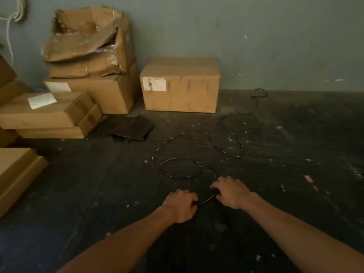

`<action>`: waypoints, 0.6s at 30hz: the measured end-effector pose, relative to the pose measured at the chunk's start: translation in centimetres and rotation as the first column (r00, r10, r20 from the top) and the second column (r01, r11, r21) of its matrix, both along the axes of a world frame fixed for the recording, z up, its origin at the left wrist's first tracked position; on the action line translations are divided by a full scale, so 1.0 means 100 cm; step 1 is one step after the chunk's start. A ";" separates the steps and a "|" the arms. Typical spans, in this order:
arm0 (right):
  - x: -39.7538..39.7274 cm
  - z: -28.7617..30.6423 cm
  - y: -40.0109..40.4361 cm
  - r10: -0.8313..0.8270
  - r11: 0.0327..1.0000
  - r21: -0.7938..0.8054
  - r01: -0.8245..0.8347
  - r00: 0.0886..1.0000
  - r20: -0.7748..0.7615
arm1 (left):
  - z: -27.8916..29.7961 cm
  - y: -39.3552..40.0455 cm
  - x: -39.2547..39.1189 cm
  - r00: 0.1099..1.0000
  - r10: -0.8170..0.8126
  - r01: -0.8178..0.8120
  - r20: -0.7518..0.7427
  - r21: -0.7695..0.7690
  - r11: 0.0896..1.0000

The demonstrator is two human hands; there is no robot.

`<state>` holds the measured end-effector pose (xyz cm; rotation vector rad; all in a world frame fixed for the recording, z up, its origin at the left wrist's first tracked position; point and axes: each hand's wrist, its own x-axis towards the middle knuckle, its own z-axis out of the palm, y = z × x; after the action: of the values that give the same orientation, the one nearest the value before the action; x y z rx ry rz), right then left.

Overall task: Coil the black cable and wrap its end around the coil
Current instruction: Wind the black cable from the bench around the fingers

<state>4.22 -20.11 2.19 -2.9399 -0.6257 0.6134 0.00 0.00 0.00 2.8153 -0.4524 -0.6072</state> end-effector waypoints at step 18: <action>0.004 0.004 0.001 -0.076 0.974 0.210 0.085 0.996 -0.051 | 0.004 0.021 0.028 0.940 0.177 -0.165 0.292 -0.064 0.984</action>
<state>4.66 -19.97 2.61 -2.7309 -0.5284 0.5622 2.82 2.10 0.38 2.8769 -0.2603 -0.1379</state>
